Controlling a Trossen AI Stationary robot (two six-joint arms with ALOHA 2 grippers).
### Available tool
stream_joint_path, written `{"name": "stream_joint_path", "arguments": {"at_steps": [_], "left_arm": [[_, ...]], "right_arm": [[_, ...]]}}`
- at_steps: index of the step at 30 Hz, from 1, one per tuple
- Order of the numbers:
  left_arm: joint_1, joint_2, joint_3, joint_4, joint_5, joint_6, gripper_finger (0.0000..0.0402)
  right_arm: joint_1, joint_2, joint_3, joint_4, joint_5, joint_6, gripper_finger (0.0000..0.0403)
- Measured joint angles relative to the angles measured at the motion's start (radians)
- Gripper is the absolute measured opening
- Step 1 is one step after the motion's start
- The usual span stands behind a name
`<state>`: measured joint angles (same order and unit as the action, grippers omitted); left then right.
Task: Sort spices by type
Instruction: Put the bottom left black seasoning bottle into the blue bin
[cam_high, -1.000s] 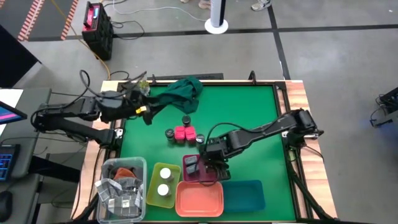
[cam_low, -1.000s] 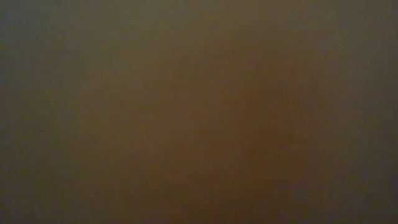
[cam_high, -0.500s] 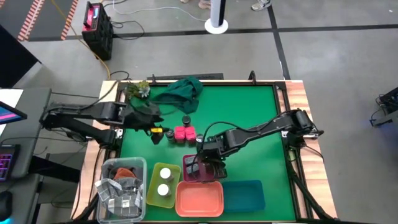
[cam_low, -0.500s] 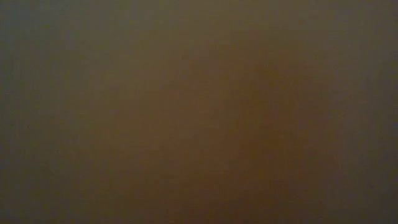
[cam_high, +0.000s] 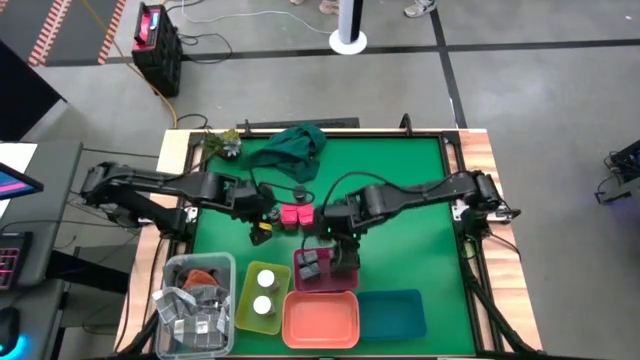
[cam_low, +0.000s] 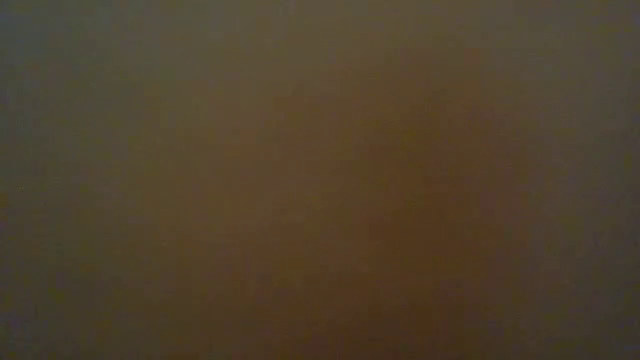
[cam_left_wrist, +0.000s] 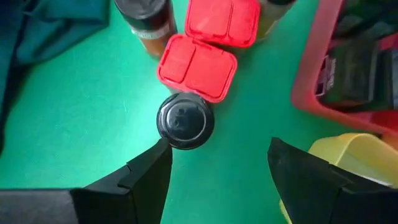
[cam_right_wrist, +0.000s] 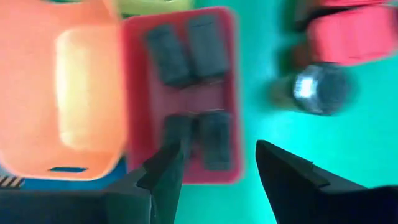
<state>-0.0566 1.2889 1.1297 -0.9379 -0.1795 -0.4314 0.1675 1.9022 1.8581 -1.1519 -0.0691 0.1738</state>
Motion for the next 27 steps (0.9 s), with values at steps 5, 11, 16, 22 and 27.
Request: {"name": "stream_joint_path", "arguments": {"at_steps": [5,11,16,22,27], "left_arm": [[0.0,0.022,0.0,0.001,0.0,0.004,0.0254],[0.0,0.021,-0.017,0.029,0.0,0.02,0.0254],[0.0,0.021,-0.048,0.071,-0.002,0.056,0.0254],[0.001,0.021,-0.09,0.08,-0.031,0.088,0.0254],[0.001,0.022,-0.118,0.099,-0.043,0.132,0.0254]], "right_arm": [[-0.051,-0.042,0.02,-0.034,0.066,-0.015,0.0228],[-0.066,-0.104,0.02,-0.063,0.126,-0.024,0.0228],[-0.072,-0.122,0.02,-0.06,0.159,-0.017,0.0228],[-0.069,-0.122,0.02,-0.059,0.161,-0.017,0.0228],[-0.07,-0.123,0.02,-0.059,0.162,-0.016,0.0228]]}}
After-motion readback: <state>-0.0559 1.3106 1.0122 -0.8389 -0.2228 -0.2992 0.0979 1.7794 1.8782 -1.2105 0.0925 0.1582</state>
